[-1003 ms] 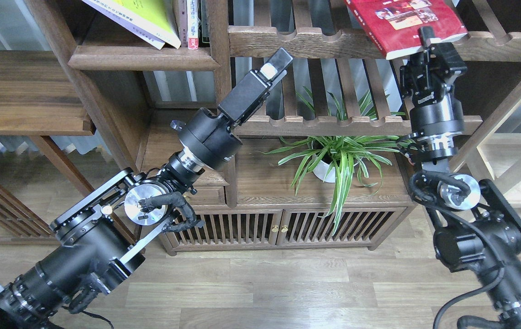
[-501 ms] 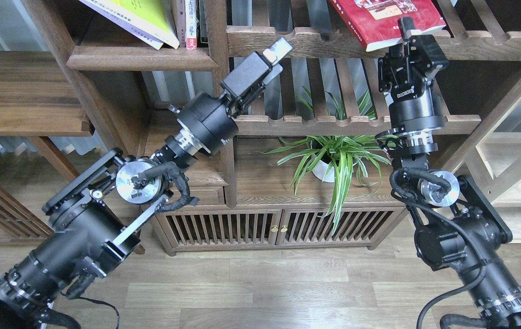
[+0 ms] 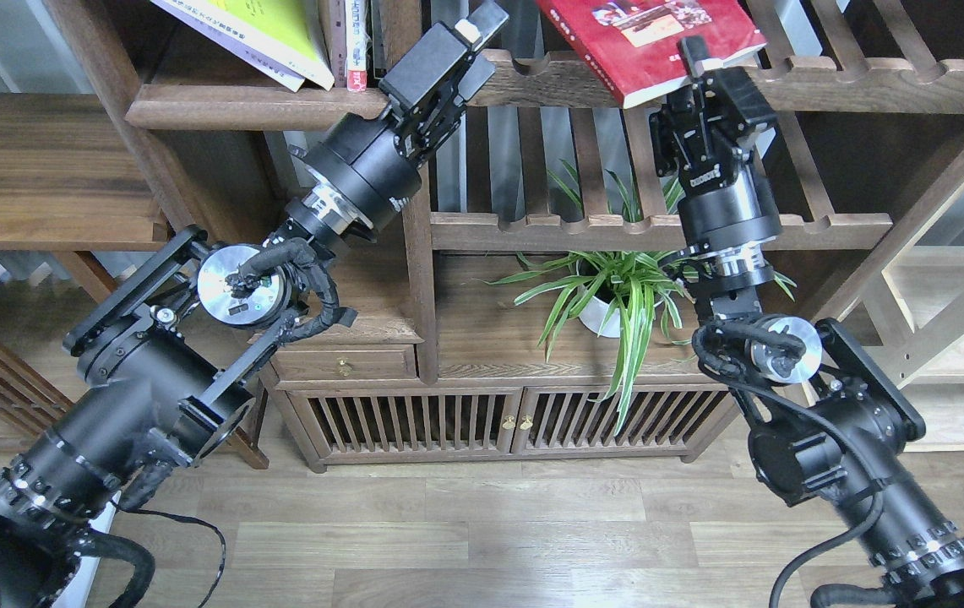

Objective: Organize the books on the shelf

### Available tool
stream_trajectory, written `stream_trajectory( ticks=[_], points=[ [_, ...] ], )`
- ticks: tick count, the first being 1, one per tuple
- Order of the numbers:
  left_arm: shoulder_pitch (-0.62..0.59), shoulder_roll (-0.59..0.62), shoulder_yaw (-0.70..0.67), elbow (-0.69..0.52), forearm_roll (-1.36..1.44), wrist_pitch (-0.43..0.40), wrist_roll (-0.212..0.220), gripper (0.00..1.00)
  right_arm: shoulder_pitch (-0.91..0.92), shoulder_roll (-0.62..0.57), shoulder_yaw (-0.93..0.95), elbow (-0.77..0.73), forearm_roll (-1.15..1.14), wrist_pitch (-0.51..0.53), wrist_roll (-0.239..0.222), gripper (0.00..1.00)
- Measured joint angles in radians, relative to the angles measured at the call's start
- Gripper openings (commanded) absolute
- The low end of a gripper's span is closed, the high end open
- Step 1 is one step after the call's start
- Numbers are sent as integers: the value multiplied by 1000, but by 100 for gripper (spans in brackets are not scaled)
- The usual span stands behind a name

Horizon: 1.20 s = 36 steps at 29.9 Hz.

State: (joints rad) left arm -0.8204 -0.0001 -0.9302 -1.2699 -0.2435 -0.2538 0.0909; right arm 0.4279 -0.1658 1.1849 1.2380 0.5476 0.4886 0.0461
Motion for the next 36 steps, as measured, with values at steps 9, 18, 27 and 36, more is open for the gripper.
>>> stream_trajectory(
  ticks=[9,18,27,36],
  points=[
    [-23,0,2,36,-3,43,0,81,4,0,-28,45,0,0,0,0],
    [-73,0,4,78,-42,49,0,81,32,0,-91,58,-2,0,0,0],
    [-106,0,1,105,-48,48,3,78,42,0,-171,60,-13,0,0,1],
    [-119,0,1,147,-50,45,4,68,37,-13,-210,58,-20,0,-4,1]
  ],
)
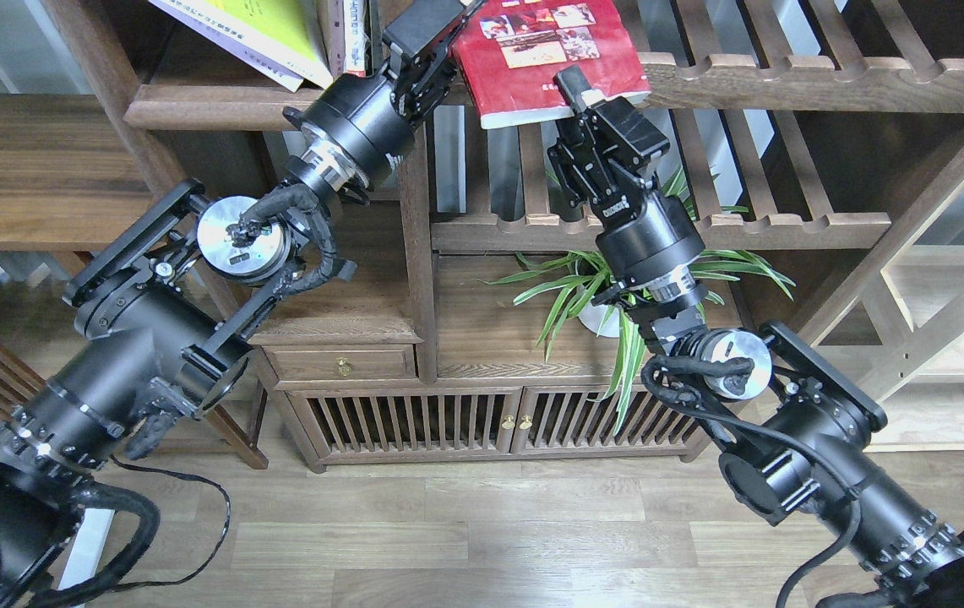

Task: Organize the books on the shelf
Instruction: 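Grasp the red book with the left gripper beside the right gripper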

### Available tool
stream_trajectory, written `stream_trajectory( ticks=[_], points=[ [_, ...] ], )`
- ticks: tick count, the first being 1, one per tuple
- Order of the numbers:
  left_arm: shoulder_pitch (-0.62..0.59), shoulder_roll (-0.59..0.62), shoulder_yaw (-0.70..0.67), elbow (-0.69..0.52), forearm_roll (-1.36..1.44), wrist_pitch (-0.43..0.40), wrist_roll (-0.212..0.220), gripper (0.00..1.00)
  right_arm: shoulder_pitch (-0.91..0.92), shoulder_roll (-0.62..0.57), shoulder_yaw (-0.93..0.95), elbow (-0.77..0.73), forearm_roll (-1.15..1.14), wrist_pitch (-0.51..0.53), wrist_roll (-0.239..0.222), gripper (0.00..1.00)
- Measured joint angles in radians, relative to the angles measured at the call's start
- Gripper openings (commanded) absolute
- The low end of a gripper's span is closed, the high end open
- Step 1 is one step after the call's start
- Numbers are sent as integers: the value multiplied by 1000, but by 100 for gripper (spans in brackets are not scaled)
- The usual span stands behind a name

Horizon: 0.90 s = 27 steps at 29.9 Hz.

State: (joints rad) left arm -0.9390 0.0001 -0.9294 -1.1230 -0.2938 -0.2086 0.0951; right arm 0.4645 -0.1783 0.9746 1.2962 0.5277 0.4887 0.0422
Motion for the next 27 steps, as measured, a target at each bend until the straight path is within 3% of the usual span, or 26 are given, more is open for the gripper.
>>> stream_trajectory(
  ticks=[6,17,19,23,27],
  points=[
    [-14,0,1,53,-24,-3,40,60,1,-4,19,-2,0,0,3,1],
    [-74,0,63,120,-122,-6,61,64,5,0,25,-3,0,0,4,1],
    [-78,0,73,120,-131,-8,61,62,5,0,25,-3,0,0,4,1],
    [-79,0,91,107,-134,-18,61,46,5,2,23,-3,0,0,3,1],
    [-80,0,114,103,-134,-86,63,44,5,2,23,-3,0,0,1,2]
  ],
)
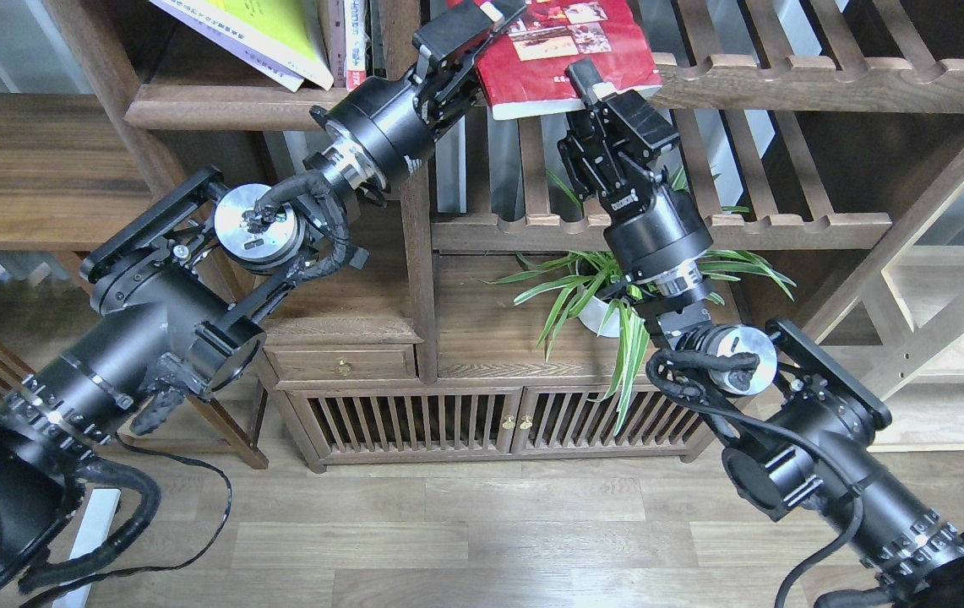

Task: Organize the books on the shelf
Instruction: 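Grasp the red book with the left gripper beside the right gripper, then carry the red book up with the left gripper toward the upper shelf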

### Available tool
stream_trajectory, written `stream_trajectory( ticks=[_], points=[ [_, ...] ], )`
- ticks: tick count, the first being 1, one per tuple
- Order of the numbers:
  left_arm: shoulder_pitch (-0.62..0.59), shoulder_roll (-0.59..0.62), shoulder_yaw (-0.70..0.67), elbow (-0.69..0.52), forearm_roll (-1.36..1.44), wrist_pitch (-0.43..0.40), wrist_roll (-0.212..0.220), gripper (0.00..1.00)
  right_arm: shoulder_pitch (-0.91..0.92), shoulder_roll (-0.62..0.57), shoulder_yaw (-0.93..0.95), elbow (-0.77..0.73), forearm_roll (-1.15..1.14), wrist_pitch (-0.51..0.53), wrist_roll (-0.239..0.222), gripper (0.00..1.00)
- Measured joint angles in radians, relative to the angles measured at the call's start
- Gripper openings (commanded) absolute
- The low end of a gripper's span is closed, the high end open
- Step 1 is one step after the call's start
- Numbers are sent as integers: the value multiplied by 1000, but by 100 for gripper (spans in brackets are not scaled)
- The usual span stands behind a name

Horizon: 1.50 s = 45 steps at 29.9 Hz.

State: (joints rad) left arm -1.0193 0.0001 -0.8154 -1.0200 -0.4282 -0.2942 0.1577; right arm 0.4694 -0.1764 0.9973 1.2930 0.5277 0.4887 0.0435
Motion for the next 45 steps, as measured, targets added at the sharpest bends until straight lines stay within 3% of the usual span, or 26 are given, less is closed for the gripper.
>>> stream_trajectory(
  ticks=[4,7,12,15,18,20,23,29,37,45],
  points=[
    [-2,0,15,1,0,-31,0,39,1,-1,0,0,-1,0,-1,2],
    [-5,0,16,-1,0,-34,-1,30,1,0,-2,0,-1,0,-2,2],
    [-7,0,16,-4,-1,-37,-1,5,3,2,-3,0,-3,0,-4,3],
    [-7,0,16,-4,-1,-55,-2,1,3,-2,-3,0,-3,0,-5,3],
    [-8,0,16,-4,-1,-72,-1,0,3,-5,-2,0,-7,0,-5,8],
    [-10,0,17,-4,2,-78,-2,0,3,-6,0,-3,-10,1,-6,18],
    [-15,0,18,-4,19,-82,-2,0,1,-8,1,-17,-22,1,-6,44],
    [-26,0,26,-6,135,-80,-2,0,-1,-17,4,-66,-96,1,-5,63],
    [-20,0,32,-20,264,-68,-4,0,-1,-65,20,-133,-119,-2,-1,68],
    [19,0,33,-129,369,-70,-1,0,1,-74,91,-243,-120,0,1,68]
  ],
)
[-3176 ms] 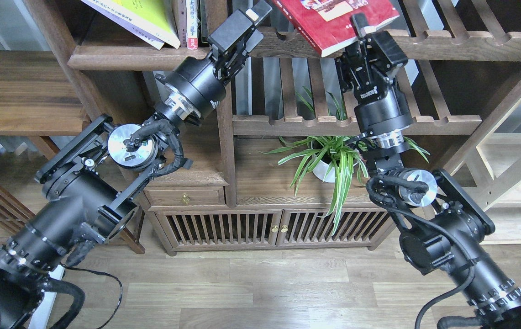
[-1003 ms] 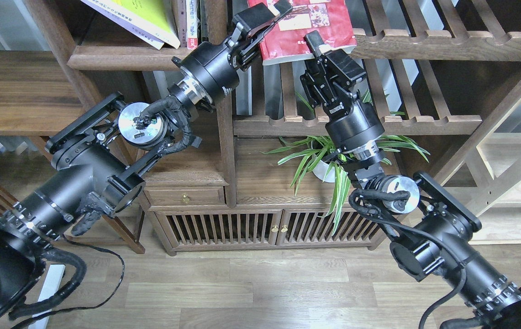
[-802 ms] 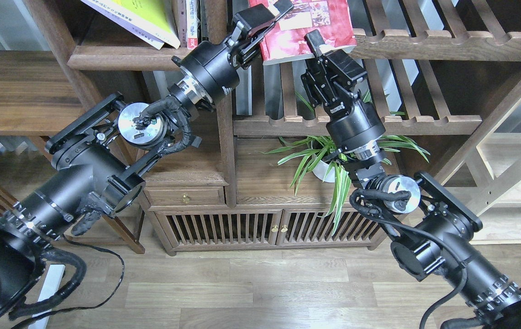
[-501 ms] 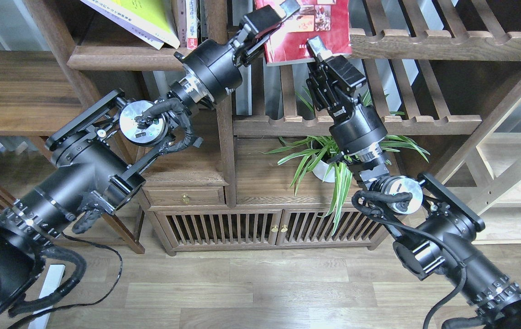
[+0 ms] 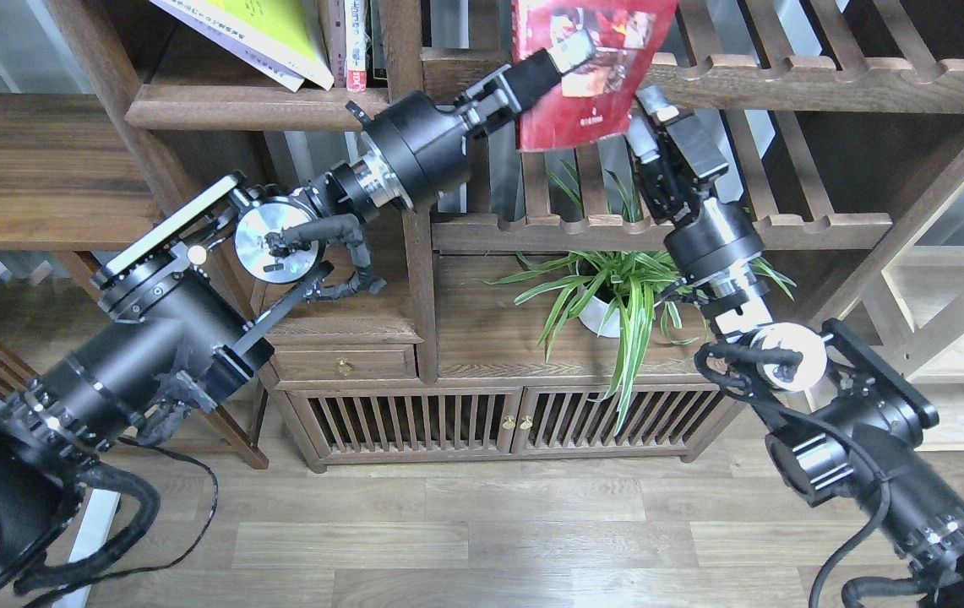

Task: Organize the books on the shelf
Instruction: 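Carry the red book up with the left gripper toward the upper shelf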

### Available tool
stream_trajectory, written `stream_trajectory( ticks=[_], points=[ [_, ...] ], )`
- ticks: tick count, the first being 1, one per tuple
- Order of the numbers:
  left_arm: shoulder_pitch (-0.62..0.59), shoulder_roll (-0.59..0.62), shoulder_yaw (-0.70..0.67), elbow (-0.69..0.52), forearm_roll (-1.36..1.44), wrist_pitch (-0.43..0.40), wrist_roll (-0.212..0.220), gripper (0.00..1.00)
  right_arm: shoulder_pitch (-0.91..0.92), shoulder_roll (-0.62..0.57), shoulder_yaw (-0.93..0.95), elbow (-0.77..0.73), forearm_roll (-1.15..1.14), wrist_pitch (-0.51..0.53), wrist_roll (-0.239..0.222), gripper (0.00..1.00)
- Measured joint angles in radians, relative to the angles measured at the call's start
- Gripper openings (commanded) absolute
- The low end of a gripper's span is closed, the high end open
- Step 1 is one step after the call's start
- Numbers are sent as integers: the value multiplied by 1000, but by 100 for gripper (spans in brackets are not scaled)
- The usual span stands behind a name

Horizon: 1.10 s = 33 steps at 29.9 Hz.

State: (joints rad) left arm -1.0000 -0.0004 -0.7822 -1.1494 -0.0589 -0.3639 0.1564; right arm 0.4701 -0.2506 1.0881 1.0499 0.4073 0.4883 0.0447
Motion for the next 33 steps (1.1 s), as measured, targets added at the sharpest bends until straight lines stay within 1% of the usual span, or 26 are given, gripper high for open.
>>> stream_trajectory(
  ticks=[6,9,13,18,21,22,29,33],
  points=[
    [44,0,1,-89,108,13,0,0,2,-8,45,-111,-3,0,-3,68],
    [64,8,1,-151,153,24,0,0,2,-9,63,-132,-3,0,-3,68],
    [76,82,-18,-271,209,64,-3,0,2,-11,78,-144,-4,0,-4,69],
    [110,213,-56,-471,284,176,-10,0,3,-12,84,-152,-3,0,-5,69],
    [157,250,-104,-584,337,250,-12,0,3,-12,84,-152,-3,0,-5,69],
    [170,254,-116,-604,359,264,-13,0,3,-12,84,-153,-3,0,-5,69],
    [199,217,-187,-629,568,292,-16,0,3,-12,86,-156,-2,0,-5,69],
    [222,215,-221,-629,636,329,-16,0,3,-19,95,-159,-2,0,-5,69]
  ],
)
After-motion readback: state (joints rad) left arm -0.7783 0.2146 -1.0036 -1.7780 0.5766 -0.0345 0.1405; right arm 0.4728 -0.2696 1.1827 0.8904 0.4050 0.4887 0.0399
